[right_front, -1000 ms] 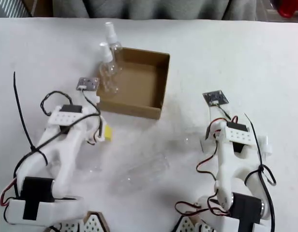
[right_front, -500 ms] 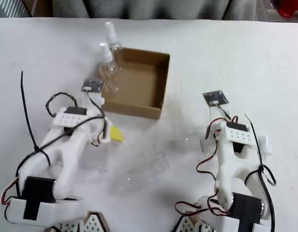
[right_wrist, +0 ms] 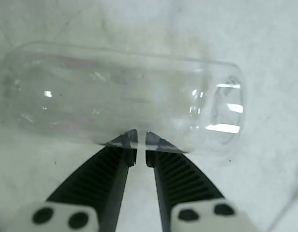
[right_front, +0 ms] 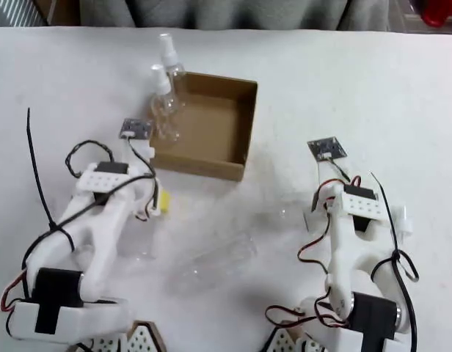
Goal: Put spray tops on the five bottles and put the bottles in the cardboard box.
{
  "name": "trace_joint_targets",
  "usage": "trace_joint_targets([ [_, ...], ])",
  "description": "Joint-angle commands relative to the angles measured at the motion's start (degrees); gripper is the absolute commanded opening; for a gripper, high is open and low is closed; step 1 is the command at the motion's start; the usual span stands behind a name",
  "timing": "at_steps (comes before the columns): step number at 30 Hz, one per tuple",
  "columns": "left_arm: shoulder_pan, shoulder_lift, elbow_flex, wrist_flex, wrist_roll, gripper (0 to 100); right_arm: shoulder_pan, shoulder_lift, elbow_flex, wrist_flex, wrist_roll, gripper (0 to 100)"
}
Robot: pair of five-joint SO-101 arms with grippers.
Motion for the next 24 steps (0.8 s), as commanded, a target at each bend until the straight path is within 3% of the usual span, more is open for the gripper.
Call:
trace_joint_targets([
  [1,-1.27,-3.38,-4.66,1.58,0.18,2,-0.66,-1.63,1.14,-0.31,0.62,1.6],
  [10,-1.27,-5.58,-7.91,5.80,0.09,2,-0.66,-1.54,0.97,-0.31,0.62,1.6],
  [19,-0.75,-30.02,1.05,6.59,0.09,3,-0.66,-1.54,0.97,-0.31,0.62,1.6],
  [24,-0.92,-37.05,2.02,6.59,0.09,3,-0.48,-1.54,0.97,-0.31,0.62,1.6],
])
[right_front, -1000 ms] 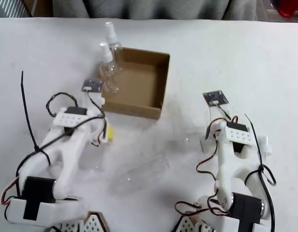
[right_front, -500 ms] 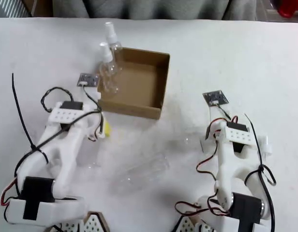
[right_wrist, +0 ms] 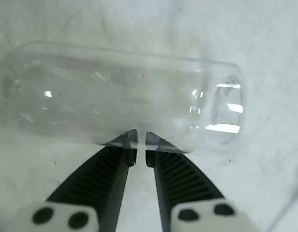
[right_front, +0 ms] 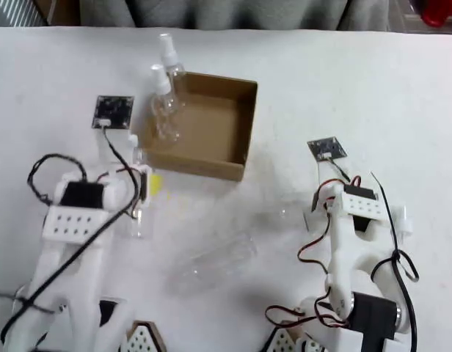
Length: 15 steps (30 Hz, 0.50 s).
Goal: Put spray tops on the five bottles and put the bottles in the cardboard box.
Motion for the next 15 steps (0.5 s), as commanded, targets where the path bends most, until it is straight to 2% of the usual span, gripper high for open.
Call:
trace_joint_targets([
  [1,-0.48,-7.52,-0.79,0.44,0.35,3,-0.40,-1.54,0.97,-0.31,0.62,1.6],
  [7,-0.84,-11.47,-0.26,-8.00,0.62,3,-0.31,-1.54,1.05,-0.31,0.62,1.6],
  [15,-0.84,-15.69,0.35,-9.58,0.79,3,-0.31,-1.54,1.14,-0.31,0.62,1.6],
])
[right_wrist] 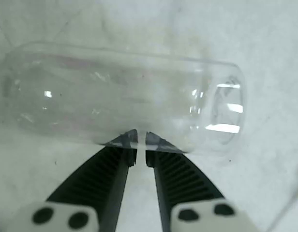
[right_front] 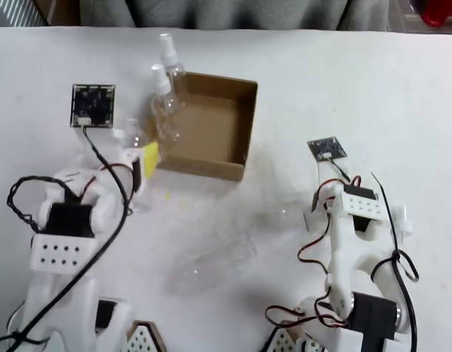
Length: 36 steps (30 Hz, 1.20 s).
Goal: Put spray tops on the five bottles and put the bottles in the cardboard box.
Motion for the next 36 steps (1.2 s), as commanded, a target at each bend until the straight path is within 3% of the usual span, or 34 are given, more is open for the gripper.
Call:
trace_joint_targets([
  [1,-0.75,-4.70,1.41,-1.85,0.53,3,-0.31,-1.63,1.14,-0.31,0.62,1.6],
  [9,-0.66,-20.53,16.53,-11.87,0.79,3,-0.31,-1.71,1.14,-0.31,0.62,1.6],
  [20,-0.57,-32.40,22.86,-13.10,0.79,2,2.24,-2.51,-0.09,0.22,0.09,1.6],
  [29,-0.75,-33.19,27.87,-15.74,0.79,2,9.01,-10.59,-19.25,25.98,4.84,1.7],
  [36,-0.84,-33.19,30.33,-17.14,0.79,2,15.78,-10.42,-32.09,32.04,5.54,2.3],
])
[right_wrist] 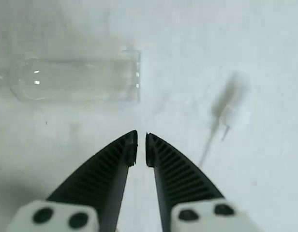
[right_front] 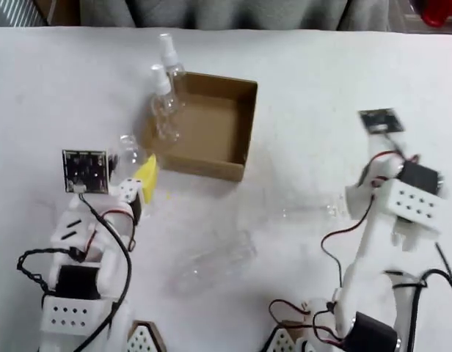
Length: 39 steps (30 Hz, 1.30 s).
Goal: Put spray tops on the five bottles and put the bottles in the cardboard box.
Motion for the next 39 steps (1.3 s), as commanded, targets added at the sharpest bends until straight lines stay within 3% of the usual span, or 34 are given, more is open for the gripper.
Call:
trace_joint_targets([
  [1,-0.57,-1.01,-0.18,-2.11,0.79,2,4.00,-1.36,-6.15,1.45,2.46,3.9],
  [5,-0.57,-1.01,-0.09,-1.85,0.79,2,9.63,4.09,-7.82,3.82,9.67,9.1],
  [9,-0.57,-1.01,-0.09,-1.85,0.79,2,16.31,15.25,-14.86,3.82,11.43,6.5],
  [15,-0.57,-1.01,-0.09,-1.85,0.79,2,20.00,35.30,-32.53,9.71,15.03,8.7],
  [25,-0.57,-1.01,1.05,-2.20,0.62,2,19.65,56.40,-50.55,15.78,14.51,10.9],
  [39,-0.57,-1.01,1.14,-2.20,0.53,2,17.10,59.82,-51.69,15.34,9.49,14.2],
])
